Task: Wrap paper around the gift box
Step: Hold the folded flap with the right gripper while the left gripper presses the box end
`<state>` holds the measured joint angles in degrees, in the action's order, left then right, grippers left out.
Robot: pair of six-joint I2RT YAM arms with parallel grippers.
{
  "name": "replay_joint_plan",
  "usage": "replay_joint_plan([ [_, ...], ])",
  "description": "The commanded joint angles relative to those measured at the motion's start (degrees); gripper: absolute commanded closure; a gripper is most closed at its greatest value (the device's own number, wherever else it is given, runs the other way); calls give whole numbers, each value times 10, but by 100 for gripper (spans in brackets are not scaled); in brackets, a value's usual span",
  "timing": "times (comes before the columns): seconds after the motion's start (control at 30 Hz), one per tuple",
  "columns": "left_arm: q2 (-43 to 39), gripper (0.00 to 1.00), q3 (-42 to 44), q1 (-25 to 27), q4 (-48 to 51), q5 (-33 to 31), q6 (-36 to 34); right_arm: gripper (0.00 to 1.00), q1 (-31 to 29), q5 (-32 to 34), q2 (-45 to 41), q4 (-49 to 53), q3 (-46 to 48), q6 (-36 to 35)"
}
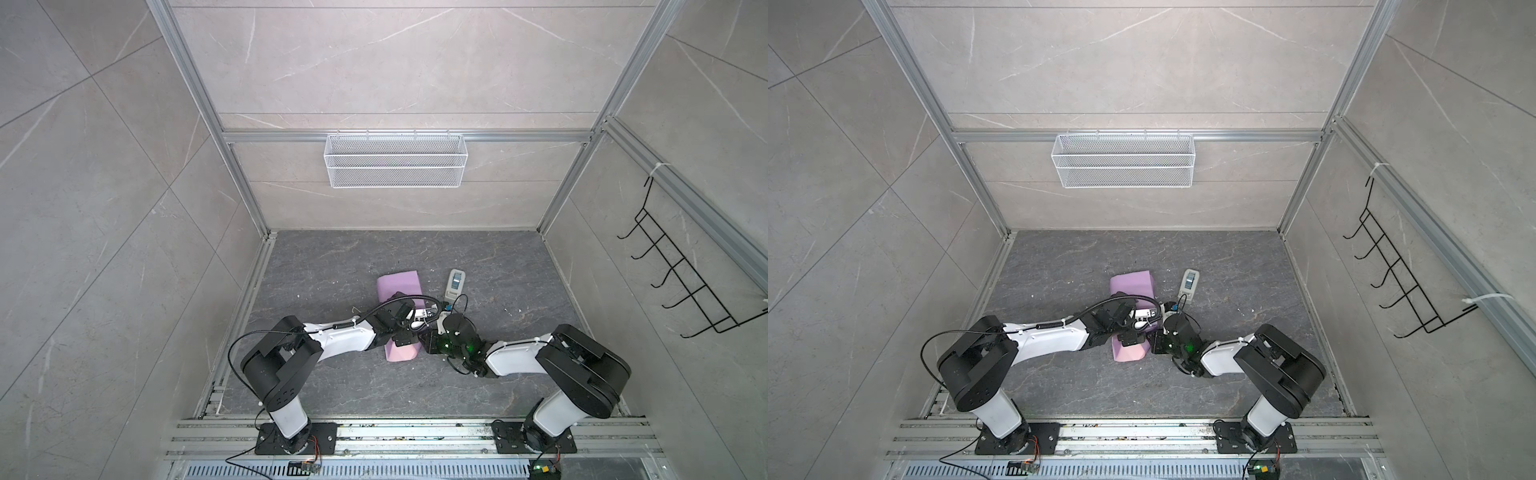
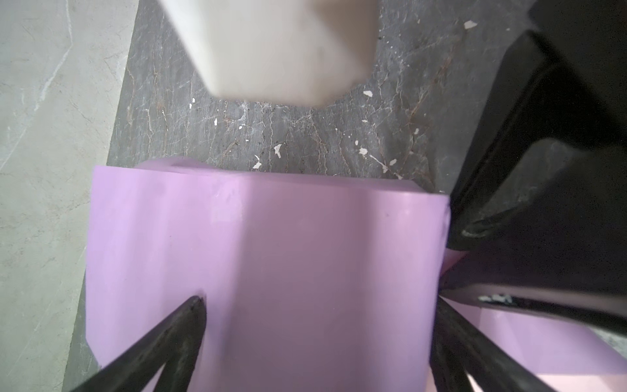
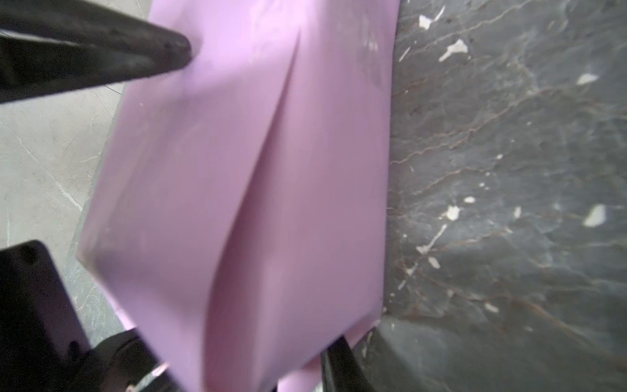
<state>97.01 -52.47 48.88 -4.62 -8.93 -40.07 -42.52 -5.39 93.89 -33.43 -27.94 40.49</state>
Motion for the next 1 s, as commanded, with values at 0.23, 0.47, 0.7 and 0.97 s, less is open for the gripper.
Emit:
replay_joint_plan([
  [0.23, -6, 1, 24, 3, -18, -16, -34, 77, -4, 10, 22, -24, 7, -5],
  [0.47, 1, 1, 32, 3, -26, -30, -48, 77, -4, 12, 14, -17, 7, -7],
  [0.7, 11, 1, 40, 4, -35, -31, -46, 77, -4, -21, -11, -40, 14, -10],
  [0.97, 13, 1, 40, 4, -39, -32, -48, 77, -4, -27, 20, -82, 16, -3],
])
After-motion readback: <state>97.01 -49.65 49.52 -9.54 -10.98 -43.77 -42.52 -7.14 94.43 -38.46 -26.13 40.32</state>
